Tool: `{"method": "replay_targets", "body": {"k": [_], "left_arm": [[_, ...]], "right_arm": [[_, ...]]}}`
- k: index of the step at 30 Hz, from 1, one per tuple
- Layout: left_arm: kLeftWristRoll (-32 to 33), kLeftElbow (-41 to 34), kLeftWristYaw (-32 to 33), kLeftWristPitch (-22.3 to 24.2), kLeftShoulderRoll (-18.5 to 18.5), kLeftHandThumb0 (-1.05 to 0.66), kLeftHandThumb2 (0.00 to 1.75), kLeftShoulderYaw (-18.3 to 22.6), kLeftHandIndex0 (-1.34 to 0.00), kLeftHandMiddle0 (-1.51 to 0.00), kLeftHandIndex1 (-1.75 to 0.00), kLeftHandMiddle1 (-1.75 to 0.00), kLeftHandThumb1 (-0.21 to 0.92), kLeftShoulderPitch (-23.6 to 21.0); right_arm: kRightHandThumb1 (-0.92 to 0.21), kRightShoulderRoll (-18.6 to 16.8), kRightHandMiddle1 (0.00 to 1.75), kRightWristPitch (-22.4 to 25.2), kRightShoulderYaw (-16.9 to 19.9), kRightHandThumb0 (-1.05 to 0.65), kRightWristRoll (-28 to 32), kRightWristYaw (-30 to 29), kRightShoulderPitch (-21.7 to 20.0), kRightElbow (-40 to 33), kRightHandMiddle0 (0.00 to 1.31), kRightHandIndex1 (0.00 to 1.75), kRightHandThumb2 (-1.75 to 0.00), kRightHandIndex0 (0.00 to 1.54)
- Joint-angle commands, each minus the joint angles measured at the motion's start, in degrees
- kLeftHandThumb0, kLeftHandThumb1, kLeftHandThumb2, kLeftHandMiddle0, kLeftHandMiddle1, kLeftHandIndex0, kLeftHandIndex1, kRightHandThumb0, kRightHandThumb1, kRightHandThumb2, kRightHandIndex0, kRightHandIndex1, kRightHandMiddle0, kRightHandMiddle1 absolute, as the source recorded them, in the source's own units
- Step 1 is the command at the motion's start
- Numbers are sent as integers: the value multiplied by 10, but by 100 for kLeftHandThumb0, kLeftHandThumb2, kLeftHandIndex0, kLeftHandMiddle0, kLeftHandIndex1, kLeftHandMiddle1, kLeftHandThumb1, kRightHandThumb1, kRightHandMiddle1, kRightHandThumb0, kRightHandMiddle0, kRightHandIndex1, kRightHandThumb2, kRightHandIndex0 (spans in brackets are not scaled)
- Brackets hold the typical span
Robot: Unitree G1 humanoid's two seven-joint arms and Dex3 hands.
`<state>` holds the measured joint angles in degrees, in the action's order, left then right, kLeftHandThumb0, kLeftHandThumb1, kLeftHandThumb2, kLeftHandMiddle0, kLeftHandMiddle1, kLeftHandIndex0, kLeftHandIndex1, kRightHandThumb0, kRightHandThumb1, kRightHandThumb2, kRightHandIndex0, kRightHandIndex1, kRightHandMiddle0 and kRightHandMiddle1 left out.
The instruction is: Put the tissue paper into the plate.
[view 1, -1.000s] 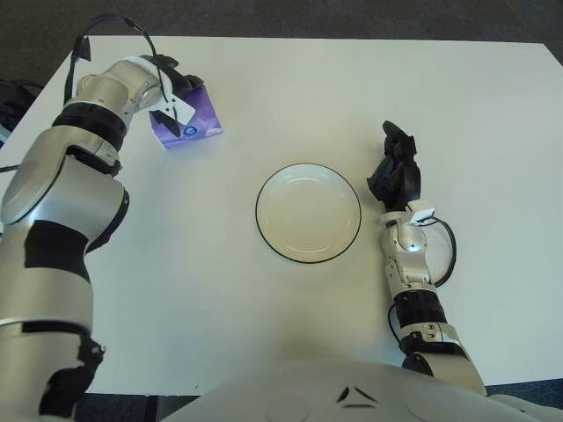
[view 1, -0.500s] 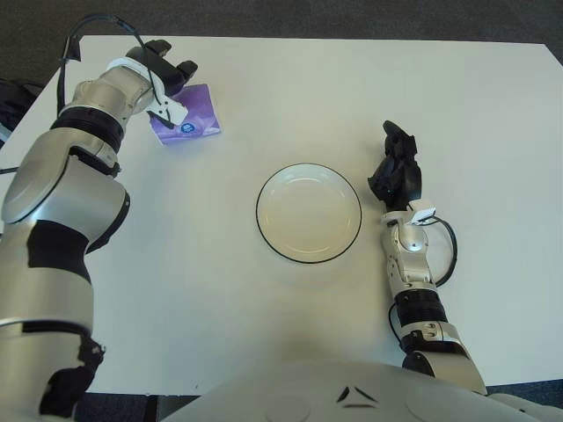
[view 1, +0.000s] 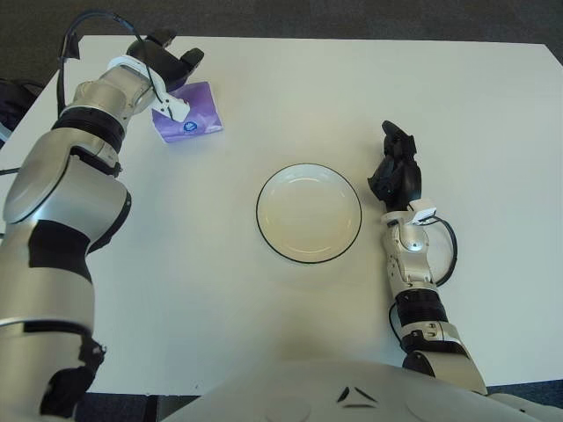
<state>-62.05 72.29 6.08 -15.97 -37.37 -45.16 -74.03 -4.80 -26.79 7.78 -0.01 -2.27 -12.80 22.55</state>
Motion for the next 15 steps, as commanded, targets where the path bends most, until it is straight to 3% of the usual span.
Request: {"method": "replay_targets", "body": {"k": [1,15], "left_arm": [[9,3,10,4,3,-105,29,6,0,0,0,0,92,2],[18,-2,4,-5,5,-105,35,5,0,0,0,0,92,5]], "right_arm": [[-92,5,68,24,19,-48,24,3,75,85,0,5,-96,31],[-92,6,69,30,17,-49,27,1,81,76,0,5,-96,31]]}}
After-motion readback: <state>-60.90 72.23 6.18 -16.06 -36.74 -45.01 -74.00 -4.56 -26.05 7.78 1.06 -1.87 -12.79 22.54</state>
